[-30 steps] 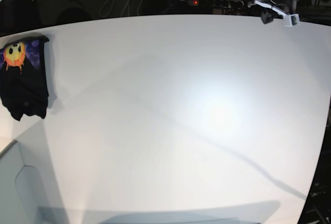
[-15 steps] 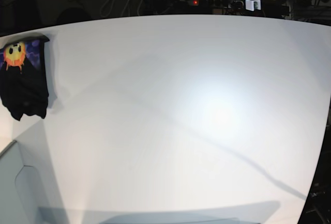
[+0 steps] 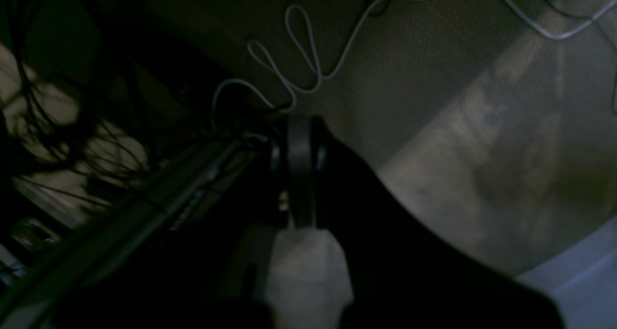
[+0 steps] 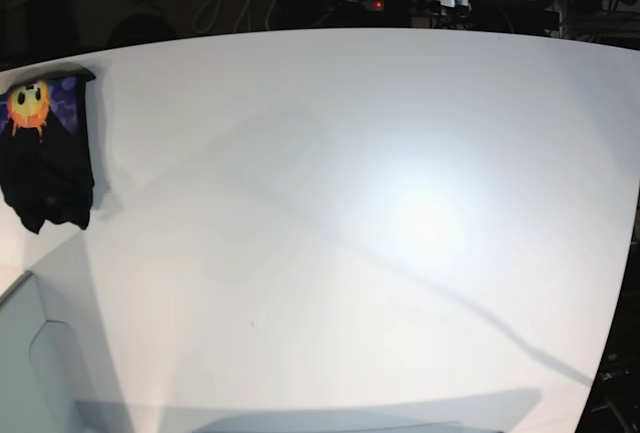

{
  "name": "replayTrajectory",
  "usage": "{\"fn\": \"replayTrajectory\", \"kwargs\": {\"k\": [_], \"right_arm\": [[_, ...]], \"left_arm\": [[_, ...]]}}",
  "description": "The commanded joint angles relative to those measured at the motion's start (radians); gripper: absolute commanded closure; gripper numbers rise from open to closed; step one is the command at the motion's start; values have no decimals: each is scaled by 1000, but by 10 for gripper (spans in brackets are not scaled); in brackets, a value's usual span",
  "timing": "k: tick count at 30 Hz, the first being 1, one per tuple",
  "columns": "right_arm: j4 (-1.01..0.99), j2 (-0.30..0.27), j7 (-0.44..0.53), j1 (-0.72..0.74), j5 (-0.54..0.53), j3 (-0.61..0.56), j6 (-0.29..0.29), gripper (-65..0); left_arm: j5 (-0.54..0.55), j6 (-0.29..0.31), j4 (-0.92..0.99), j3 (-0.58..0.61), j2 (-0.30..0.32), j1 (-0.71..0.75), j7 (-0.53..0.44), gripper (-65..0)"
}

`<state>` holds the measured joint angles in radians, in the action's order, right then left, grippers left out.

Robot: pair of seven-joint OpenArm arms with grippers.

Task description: Fold the T-shirt properly

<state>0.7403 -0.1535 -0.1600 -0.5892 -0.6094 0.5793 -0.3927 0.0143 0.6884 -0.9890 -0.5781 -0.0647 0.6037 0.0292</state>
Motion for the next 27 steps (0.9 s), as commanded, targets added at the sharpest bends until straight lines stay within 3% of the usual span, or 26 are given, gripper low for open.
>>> {"fn": "replayTrajectory", "kwargs": {"k": [1,4,10,19,27], "right_arm": [[-24,-22,30,8,-2,-20,-12,0],[-156,-53,92,68,-2,-117,-12,0],[-281,-73,213,128,-2,-269,-12,0],[-288,-113,414,153,-2,-609,-7,0],[-497,-114,504,272,-2,-938,-7,0]], "left_arm": [[-14,10,34,14,18,-15,-41,0],[-87,10,262,25,61,-98,-131,0],[-103,10,603,28,136,-222,-317,0],[-106,10,608,28,138,-236,-343,0],[-256,10,620,27,125,-253,-341,0]]}}
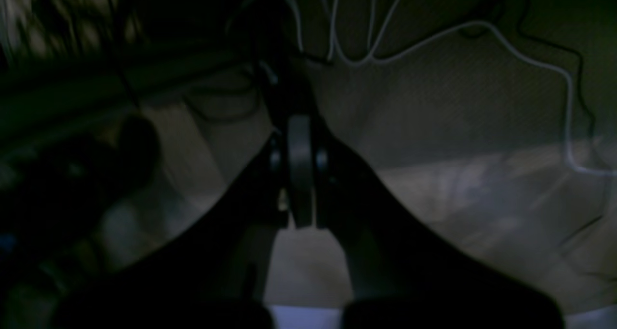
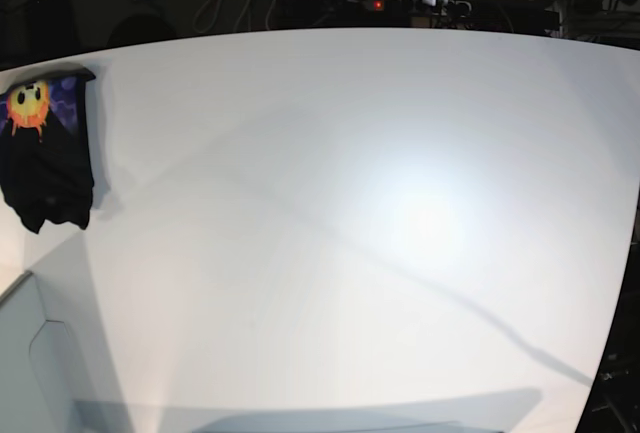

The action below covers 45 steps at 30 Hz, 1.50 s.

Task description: Fold the T-shirt properly

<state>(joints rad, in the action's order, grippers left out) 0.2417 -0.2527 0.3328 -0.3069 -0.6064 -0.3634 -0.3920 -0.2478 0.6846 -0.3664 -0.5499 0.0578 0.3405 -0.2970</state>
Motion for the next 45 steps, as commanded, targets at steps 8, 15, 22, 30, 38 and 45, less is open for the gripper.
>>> {"fn": "replayTrajectory", "kwargs": {"k": [8,15,22,30,38,45], "right_arm": [[-54,-13,41,50,-5,-294,-6,0],[-54,-9,38,65,-5,-354,-5,0],[-74,-13,35,87,-5,-354,43,0],[-118,-15,38,124,-5,-354,273,0],[-118,29,-142,170,-8,-345,345,0],[-114,85,-191,177,-10,-345,350,0]], "left_arm": [[-66,14,80,0,1,-50,17,0],[-124,14,154,0,21,-106,28,0],[-124,14,162,0,23,-137,29,0],[-124,-262,152,1,27,-136,23,0],[-124,-504,163,126,23,-172,48,0],[-121,-710,162,268,17,-197,101,0]]}}
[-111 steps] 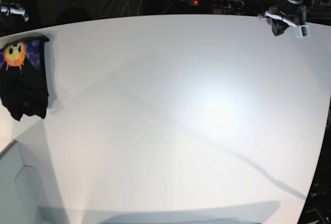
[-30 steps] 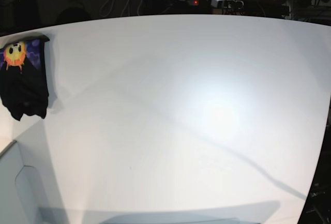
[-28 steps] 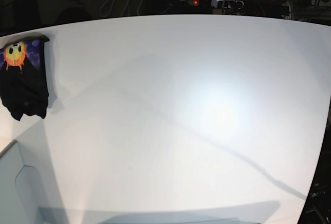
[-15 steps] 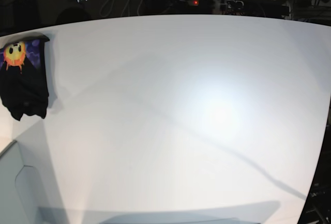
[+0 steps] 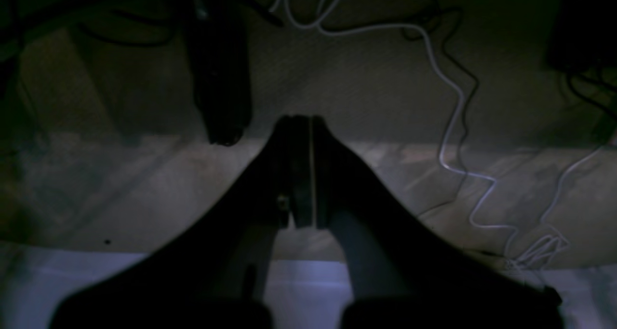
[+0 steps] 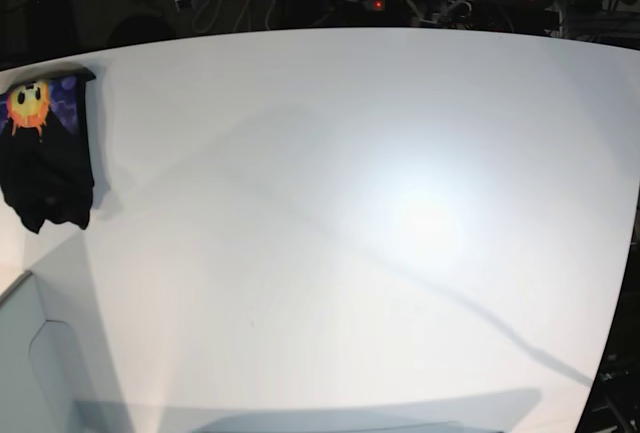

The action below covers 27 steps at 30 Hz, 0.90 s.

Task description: Fold the T-shirt properly

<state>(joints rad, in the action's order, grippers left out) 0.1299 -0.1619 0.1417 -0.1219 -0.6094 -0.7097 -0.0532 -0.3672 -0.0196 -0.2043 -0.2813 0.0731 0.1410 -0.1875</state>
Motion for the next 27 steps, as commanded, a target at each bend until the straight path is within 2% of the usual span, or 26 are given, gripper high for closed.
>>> {"fn": "replayTrajectory", "kwargs": {"k": [1,5,12,19,27], "right_arm": [[-2,-1,0,-8,-7,2,11,0],[-5,12,-1,8,-7,69,11,0],[-2,11,-1,24,-7,246,9,0],[0,55,6,37,-7,250,5,0],[29,55,8,60,-7,256,5,0]], "left_arm": [[1,-21,-1,29,1,1,-8,0],[3,-42,-1,83,1,-1,-7,0],[4,-44,-2,77,-26,-1,-11,0],[4,-46,-4,77,-75,-11,-10,0],[1,-47,-1,78,-71,-16,-7,0]]}}
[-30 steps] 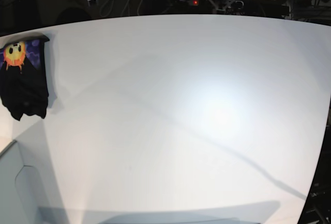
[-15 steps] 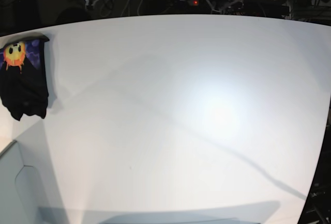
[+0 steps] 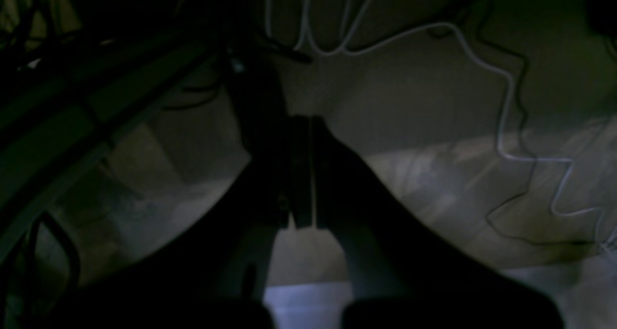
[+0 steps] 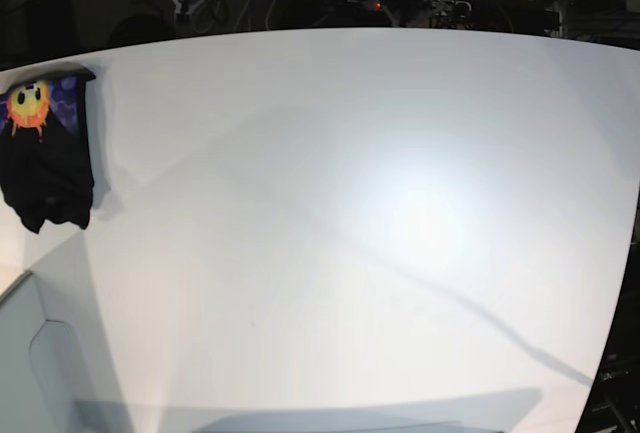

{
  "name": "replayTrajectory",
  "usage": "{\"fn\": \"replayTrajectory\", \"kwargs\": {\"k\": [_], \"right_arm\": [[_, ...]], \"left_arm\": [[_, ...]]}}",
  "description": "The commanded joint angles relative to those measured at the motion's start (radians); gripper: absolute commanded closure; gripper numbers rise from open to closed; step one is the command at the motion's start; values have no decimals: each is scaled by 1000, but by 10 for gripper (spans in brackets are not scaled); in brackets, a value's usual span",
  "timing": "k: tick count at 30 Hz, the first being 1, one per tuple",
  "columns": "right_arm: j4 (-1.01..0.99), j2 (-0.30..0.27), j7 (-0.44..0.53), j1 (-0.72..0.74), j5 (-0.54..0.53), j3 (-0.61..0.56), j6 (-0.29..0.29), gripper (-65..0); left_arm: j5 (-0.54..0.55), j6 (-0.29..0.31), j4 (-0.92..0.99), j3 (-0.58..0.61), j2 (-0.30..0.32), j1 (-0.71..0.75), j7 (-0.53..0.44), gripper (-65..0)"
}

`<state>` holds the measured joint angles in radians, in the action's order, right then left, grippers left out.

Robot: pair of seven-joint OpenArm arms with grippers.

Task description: Fold the T-shirt properly

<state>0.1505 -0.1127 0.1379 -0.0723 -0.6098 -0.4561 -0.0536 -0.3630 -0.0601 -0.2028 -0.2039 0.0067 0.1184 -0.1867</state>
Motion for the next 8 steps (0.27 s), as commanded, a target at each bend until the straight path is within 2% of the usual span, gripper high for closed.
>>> {"fn": "replayTrajectory", "kwargs": {"k": [1,8], "right_arm": [[34,6,12,9,-6,3,5,0],[74,25,12,7,-6,3,7,0]], "left_arm": [[-5,-7,-2,1,-4,7,-7,0],[-8,-7,-2,8,22,2,-7,0]]}}
